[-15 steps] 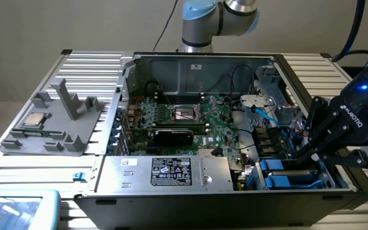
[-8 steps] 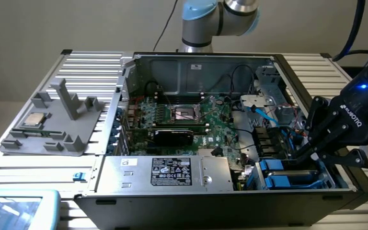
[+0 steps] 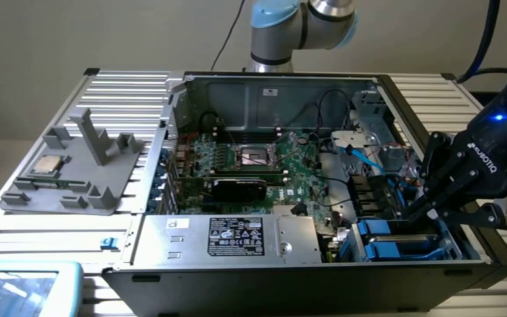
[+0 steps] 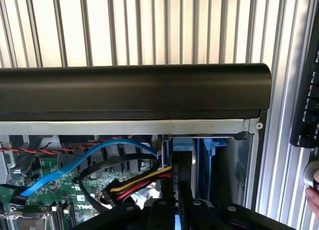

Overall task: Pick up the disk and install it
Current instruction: 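Insert the first disk wire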

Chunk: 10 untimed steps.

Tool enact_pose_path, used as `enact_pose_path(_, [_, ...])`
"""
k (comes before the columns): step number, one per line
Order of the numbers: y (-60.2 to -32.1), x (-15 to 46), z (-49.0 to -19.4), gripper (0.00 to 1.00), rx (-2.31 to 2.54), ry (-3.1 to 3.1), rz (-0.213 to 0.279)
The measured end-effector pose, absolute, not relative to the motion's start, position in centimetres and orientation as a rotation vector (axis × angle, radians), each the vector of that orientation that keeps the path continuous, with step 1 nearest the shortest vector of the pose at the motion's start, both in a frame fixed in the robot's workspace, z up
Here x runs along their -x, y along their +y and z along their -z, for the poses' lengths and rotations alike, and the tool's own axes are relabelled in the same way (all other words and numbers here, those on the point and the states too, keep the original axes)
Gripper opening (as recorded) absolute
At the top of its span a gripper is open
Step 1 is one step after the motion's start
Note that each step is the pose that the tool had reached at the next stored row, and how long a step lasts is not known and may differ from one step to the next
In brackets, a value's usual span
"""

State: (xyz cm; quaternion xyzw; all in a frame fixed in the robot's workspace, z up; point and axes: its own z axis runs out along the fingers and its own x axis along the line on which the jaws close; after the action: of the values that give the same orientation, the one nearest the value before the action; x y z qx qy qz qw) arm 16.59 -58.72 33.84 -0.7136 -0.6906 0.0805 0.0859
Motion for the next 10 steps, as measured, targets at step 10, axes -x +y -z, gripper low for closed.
enact_pose_path(10, [-58.66,-16.56,-33.78,0.16,2.131,-2.057,-0.242])
